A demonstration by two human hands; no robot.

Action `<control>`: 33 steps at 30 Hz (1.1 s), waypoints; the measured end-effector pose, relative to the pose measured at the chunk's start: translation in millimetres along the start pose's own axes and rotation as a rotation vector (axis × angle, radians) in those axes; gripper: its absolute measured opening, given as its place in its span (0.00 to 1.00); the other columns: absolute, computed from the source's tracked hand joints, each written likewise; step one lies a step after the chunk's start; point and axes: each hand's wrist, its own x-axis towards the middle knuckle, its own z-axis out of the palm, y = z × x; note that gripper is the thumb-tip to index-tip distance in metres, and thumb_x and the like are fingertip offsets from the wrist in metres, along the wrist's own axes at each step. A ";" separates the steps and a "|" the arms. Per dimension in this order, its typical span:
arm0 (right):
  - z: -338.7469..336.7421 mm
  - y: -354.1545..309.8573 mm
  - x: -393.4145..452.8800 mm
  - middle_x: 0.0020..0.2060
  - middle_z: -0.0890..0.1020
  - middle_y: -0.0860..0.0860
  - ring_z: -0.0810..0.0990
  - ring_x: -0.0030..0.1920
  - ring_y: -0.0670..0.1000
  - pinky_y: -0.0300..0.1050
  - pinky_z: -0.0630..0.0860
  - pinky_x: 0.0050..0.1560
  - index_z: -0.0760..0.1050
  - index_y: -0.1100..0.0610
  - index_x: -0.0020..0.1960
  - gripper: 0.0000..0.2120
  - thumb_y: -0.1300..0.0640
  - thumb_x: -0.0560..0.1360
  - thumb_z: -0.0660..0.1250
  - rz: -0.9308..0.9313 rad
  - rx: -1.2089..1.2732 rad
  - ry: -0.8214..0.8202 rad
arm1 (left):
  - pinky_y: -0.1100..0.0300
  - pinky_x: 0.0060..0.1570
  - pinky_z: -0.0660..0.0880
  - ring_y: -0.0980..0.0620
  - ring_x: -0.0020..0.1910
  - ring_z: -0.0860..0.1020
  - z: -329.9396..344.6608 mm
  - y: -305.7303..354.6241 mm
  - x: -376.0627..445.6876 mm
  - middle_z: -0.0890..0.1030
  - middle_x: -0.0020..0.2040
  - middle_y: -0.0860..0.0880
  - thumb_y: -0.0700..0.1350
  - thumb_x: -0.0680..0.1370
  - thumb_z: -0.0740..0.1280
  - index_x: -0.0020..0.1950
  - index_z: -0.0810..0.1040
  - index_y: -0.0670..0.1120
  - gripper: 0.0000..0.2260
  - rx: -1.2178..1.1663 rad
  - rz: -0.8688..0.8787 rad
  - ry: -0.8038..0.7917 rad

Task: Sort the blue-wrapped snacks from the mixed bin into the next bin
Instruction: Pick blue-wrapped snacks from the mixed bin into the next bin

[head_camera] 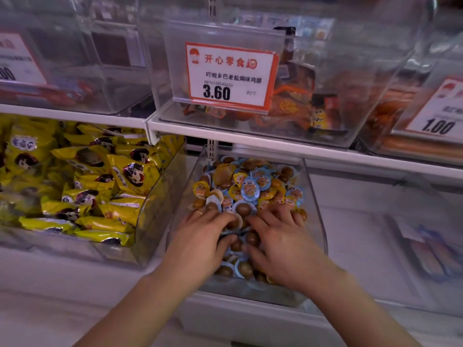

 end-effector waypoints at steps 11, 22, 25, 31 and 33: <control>-6.1 1.5 3.0 0.46 0.84 0.45 0.79 0.53 0.53 0.53 0.74 0.55 0.80 0.44 0.60 0.16 0.45 0.75 0.65 0.109 0.200 0.233 | 0.54 0.55 0.75 0.56 0.56 0.77 -2.6 -2.9 10.6 0.78 0.56 0.58 0.50 0.81 0.65 0.59 0.80 0.52 0.09 -0.445 -0.112 0.206; -54.4 -23.1 -8.6 0.49 0.85 0.58 0.85 0.45 0.56 0.51 0.80 0.46 0.83 0.60 0.56 0.17 0.51 0.77 0.63 0.582 2.423 -0.005 | 0.65 0.58 0.72 0.59 0.61 0.76 -3.7 66.0 16.1 0.78 0.58 0.59 0.49 0.82 0.63 0.61 0.79 0.56 0.09 -0.607 0.075 0.489; -65.0 -10.1 -23.5 0.59 0.83 0.59 0.83 0.59 0.57 0.54 0.75 0.64 0.79 0.60 0.63 0.21 0.48 0.77 0.65 0.534 2.417 0.030 | 0.50 0.70 0.65 0.55 0.73 0.67 5.1 89.9 16.3 0.71 0.70 0.58 0.54 0.81 0.59 0.72 0.71 0.53 0.20 -0.433 0.255 0.329; -56.3 41.8 -49.4 0.47 0.85 0.59 0.83 0.37 0.52 0.41 0.73 0.32 0.80 0.61 0.57 0.16 0.56 0.71 0.72 0.603 2.100 0.346 | 0.59 0.75 0.60 0.67 0.76 0.54 11.3 119.0 7.1 0.58 0.77 0.70 0.59 0.76 0.65 0.77 0.54 0.69 0.32 -0.997 0.150 -0.061; -47.4 71.0 -53.6 0.41 0.83 0.59 0.79 0.32 0.51 0.38 0.66 0.26 0.80 0.60 0.54 0.10 0.59 0.73 0.72 0.687 1.959 0.397 | 0.62 0.68 0.68 0.68 0.72 0.64 7.0 110.9 11.3 0.68 0.72 0.70 0.58 0.78 0.66 0.74 0.63 0.69 0.25 -1.086 0.079 -0.028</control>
